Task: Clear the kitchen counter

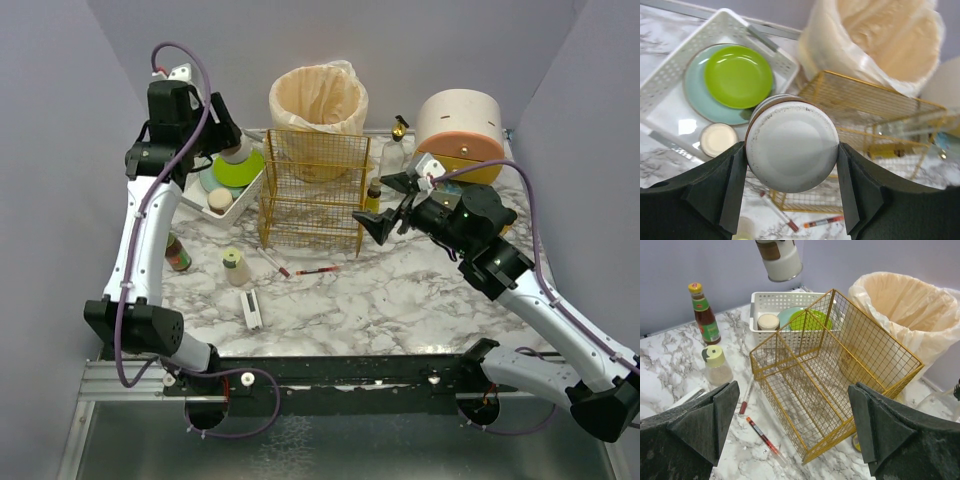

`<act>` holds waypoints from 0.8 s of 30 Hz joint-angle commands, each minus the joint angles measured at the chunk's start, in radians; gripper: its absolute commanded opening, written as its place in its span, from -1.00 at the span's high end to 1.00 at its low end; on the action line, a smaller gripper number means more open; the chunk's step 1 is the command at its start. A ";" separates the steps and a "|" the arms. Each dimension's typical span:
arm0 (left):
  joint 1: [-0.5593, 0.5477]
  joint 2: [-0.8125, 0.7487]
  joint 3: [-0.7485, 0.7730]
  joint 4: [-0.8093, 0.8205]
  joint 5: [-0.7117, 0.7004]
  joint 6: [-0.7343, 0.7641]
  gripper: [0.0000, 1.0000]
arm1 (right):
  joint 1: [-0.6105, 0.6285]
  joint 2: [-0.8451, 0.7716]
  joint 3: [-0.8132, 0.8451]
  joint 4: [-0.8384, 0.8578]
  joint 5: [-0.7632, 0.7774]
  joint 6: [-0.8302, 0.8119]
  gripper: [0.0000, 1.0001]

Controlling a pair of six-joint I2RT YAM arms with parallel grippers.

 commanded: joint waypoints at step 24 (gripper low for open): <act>0.268 0.534 0.222 -0.008 -0.239 -0.034 1.00 | 0.006 -0.069 -0.011 -0.193 0.107 0.087 -1.00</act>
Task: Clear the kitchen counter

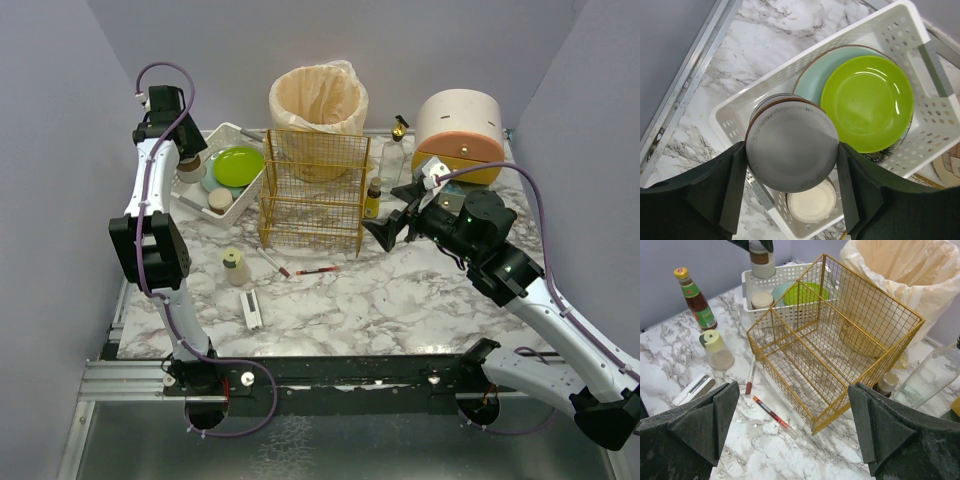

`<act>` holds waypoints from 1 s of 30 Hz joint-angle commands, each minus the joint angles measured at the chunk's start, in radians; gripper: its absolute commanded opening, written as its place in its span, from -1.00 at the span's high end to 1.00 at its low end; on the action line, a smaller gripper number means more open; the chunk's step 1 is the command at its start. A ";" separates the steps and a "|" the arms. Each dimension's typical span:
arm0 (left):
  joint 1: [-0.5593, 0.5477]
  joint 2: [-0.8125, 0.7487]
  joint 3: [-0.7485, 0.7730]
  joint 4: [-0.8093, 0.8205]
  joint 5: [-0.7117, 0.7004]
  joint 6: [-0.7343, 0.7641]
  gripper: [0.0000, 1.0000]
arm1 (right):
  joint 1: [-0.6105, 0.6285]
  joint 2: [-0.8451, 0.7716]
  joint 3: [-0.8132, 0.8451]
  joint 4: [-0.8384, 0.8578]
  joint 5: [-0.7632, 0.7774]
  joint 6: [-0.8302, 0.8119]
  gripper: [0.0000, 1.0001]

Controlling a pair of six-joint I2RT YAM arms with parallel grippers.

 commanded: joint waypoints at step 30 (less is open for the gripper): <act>0.064 0.121 -0.106 0.067 -0.001 -0.005 1.00 | 0.008 0.024 -0.011 -0.037 -0.003 0.002 -1.00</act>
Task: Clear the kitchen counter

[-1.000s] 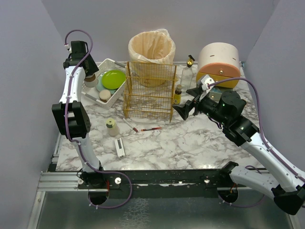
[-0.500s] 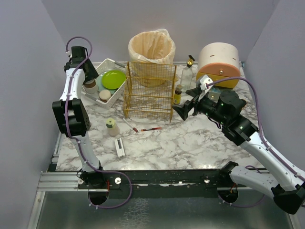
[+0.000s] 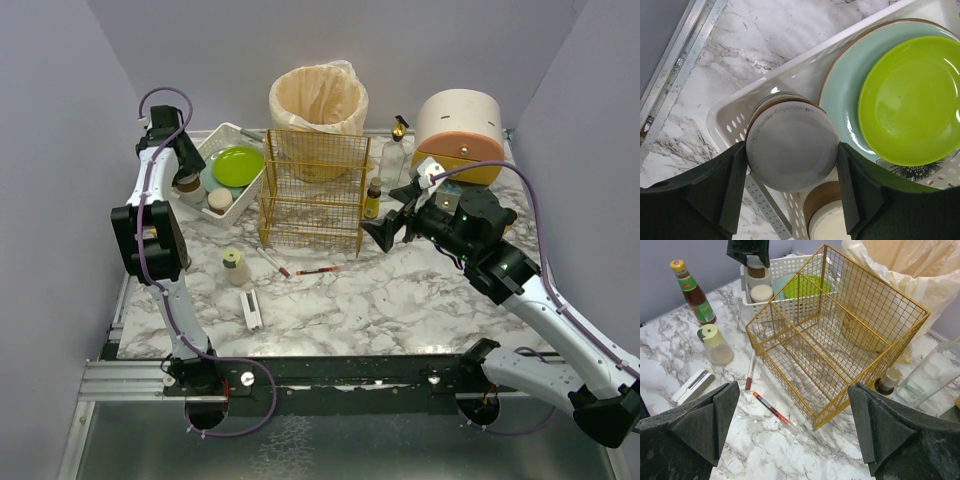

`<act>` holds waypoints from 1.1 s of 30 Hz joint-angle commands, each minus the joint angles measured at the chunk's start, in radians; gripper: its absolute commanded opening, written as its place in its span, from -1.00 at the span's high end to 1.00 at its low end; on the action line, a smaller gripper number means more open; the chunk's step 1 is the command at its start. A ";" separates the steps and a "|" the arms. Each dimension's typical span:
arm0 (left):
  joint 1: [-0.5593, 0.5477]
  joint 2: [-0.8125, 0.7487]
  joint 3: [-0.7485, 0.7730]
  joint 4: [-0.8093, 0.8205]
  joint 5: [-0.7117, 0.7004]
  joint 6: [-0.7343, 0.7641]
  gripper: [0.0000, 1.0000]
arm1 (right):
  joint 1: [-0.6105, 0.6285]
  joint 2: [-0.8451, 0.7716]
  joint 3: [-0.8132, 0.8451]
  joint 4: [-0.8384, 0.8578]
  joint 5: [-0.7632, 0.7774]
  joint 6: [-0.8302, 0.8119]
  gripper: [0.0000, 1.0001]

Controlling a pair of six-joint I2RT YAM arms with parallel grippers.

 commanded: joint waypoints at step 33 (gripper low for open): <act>0.005 0.017 -0.067 0.039 -0.141 0.024 -0.60 | 0.007 0.012 -0.015 -0.017 -0.014 0.005 -1.00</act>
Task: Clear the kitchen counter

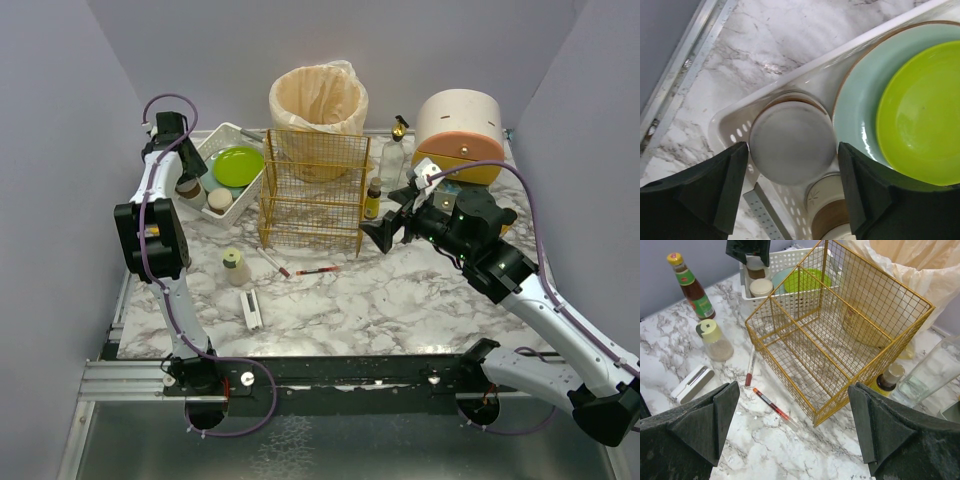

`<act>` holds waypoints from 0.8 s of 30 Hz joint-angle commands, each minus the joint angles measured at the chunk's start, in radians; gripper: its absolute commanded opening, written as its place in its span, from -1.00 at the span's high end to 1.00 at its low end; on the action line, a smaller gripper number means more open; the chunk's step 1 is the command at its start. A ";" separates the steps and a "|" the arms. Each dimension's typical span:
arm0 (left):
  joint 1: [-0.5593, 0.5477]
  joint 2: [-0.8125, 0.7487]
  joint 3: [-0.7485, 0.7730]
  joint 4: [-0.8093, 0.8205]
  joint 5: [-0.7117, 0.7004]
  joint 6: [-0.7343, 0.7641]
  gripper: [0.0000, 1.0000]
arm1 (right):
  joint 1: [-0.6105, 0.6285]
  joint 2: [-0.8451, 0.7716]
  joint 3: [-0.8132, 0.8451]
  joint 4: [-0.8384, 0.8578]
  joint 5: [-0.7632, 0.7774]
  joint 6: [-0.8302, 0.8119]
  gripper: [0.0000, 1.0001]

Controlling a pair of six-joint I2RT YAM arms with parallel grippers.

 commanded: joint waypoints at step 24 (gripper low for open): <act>0.014 -0.269 0.094 -0.094 0.114 0.008 -0.98 | 0.007 0.077 0.081 -0.068 0.243 0.173 -1.00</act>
